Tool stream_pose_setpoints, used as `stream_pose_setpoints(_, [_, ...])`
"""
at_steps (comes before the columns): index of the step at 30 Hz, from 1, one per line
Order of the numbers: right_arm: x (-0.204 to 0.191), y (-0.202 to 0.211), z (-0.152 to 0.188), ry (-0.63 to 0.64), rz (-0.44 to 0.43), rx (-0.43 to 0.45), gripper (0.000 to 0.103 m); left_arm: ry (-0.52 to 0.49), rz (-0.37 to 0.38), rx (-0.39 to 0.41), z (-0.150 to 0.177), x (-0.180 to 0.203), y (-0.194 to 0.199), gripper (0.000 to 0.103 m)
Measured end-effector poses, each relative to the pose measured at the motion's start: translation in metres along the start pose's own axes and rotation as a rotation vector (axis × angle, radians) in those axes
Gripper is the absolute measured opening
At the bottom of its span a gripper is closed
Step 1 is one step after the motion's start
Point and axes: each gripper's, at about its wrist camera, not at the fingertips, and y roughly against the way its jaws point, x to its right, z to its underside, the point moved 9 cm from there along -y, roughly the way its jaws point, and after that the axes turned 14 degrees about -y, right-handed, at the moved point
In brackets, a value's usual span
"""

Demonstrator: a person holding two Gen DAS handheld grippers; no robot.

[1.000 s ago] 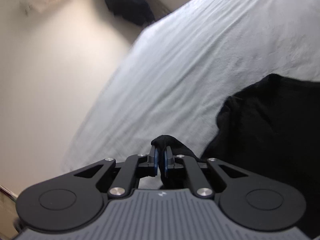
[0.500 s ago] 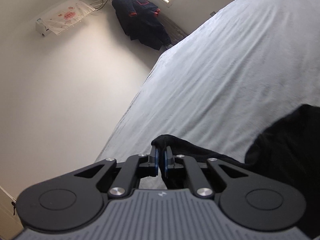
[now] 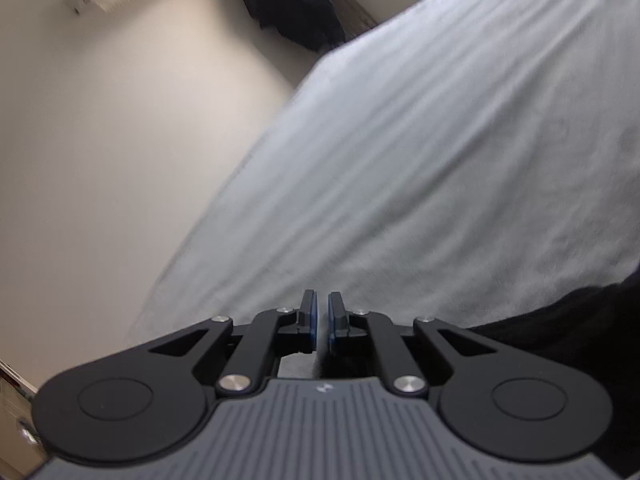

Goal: Fold clothes

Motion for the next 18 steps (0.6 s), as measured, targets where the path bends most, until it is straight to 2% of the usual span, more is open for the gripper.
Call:
stream_pose_setpoints(2, [0.006,-0.009,0.003,0.005,0.026,-0.029,0.011,-0.033,-0.034,0.007,0.000,0.003,-0.003,0.033])
stream_pose_setpoints(4, [0.005,-0.007,0.002,0.004,0.023,-0.043,0.017,-0.041,-0.053,0.005,0.001,0.004,-0.005,0.026])
stream_pose_setpoints(5, [0.003,-0.003,-0.001,0.009,0.015,-0.041,0.018,-0.025,-0.059,0.002,0.000,0.000,-0.003,0.021])
stream_pose_setpoints(6, [0.000,0.003,-0.004,0.018,0.006,-0.038,0.020,-0.007,-0.066,-0.001,0.000,-0.006,-0.001,0.007])
stream_pose_setpoints(7, [-0.002,0.011,-0.008,0.033,0.002,-0.028,0.026,0.009,-0.067,-0.009,0.000,-0.009,-0.001,0.005])
stream_pose_setpoints(8, [-0.001,0.020,-0.012,0.053,0.012,-0.009,0.043,0.018,-0.075,-0.013,-0.001,-0.013,0.002,0.004])
stream_pose_setpoints(9, [0.001,0.031,-0.017,0.083,0.034,0.015,0.048,0.025,-0.086,-0.016,-0.003,-0.016,0.006,0.004])
stream_pose_setpoints(11, [0.008,0.053,-0.026,0.158,0.101,0.058,0.048,0.045,-0.092,-0.037,-0.004,-0.023,0.011,0.004])
stream_pose_setpoints(14, [0.030,0.084,-0.034,0.285,0.263,0.136,0.048,0.092,-0.064,-0.103,-0.002,-0.033,0.014,0.005])
stream_pose_setpoints(17, [0.050,0.106,-0.035,0.314,0.355,0.230,0.048,0.132,-0.047,-0.104,-0.002,-0.038,0.022,0.014])
stream_pose_setpoints(18, [0.056,0.110,-0.035,0.310,0.367,0.256,0.048,0.135,-0.056,-0.085,-0.004,-0.038,0.028,0.024])
